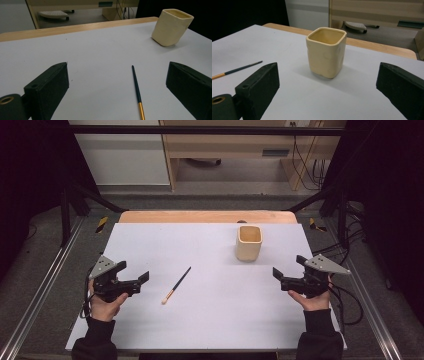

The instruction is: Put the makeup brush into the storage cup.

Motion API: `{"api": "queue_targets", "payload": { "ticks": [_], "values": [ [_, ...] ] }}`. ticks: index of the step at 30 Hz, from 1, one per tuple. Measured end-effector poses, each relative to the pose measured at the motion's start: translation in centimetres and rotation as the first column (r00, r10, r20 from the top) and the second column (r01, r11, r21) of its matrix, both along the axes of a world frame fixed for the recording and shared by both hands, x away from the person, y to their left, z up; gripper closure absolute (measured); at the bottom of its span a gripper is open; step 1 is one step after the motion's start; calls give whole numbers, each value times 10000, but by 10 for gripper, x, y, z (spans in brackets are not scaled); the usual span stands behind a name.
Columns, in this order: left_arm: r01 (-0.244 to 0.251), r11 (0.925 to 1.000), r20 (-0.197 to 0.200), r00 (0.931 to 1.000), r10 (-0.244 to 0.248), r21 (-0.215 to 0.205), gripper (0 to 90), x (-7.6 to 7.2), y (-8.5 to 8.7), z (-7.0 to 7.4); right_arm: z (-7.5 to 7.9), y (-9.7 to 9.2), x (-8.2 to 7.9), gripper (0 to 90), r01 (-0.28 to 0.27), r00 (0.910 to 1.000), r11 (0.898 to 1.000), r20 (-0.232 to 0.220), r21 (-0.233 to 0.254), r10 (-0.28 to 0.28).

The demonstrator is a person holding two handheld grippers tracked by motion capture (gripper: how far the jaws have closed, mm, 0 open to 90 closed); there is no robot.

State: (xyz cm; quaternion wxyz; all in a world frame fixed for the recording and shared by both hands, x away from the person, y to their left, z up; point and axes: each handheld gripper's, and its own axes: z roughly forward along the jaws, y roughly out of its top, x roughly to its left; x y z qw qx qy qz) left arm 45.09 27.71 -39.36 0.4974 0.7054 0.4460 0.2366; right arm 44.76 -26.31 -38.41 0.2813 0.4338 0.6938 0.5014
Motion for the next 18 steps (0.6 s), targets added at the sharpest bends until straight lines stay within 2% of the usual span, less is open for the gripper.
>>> {"api": "queue_targets", "payload": {
  "ticks": [6, 18],
  "values": [
    [-35, 10000, -11, 10000, 35, 6, 45, -2, 1, 1, -2, 1, 0, 51, 10, 9999, 9999, -137, -138, -12],
    [230, 9992, -380, 9990, -218, 329, 45, 3, -9, -2, -8, 5, 1, 47, -40, 9988, 9991, -483, -414, 20]
  ]
}}
